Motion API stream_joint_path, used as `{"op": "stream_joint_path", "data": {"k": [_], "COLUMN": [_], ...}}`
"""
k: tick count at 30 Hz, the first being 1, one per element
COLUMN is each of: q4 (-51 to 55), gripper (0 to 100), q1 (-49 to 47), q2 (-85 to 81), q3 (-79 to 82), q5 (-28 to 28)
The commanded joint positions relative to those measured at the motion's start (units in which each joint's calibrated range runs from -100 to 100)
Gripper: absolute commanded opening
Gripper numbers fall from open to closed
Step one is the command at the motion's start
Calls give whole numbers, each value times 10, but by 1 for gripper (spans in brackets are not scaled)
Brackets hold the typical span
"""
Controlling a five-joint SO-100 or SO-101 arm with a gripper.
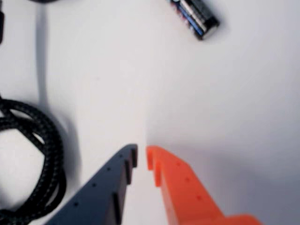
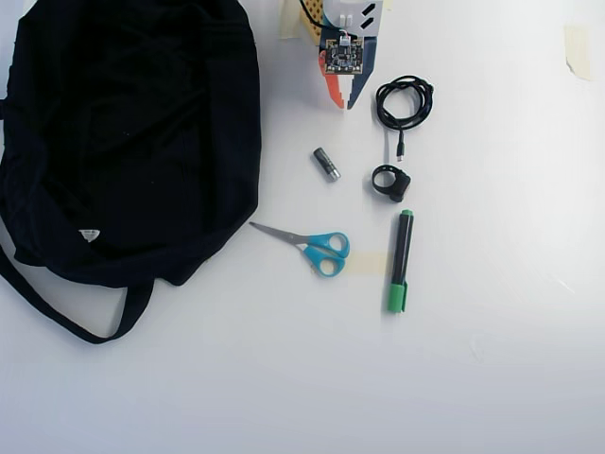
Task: Put the cable into the black bag
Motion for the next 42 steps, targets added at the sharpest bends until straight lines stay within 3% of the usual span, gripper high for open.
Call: {"op": "stream_joint_path", "data": {"k": [1,13,19,25,35,39,42], "q4": [21,2,-115,-352,-854,-967,-981], "gripper": [2,3,3,3,3,3,3], "q1": [1,-10,-12,-13,-6,-6,3], "q2": [-6,5,71,184,396,508,590], "q3": [13,9,-72,-120,-136,-201,-293], "q5": [2,-1,-1,-2,-1,2,1]}}
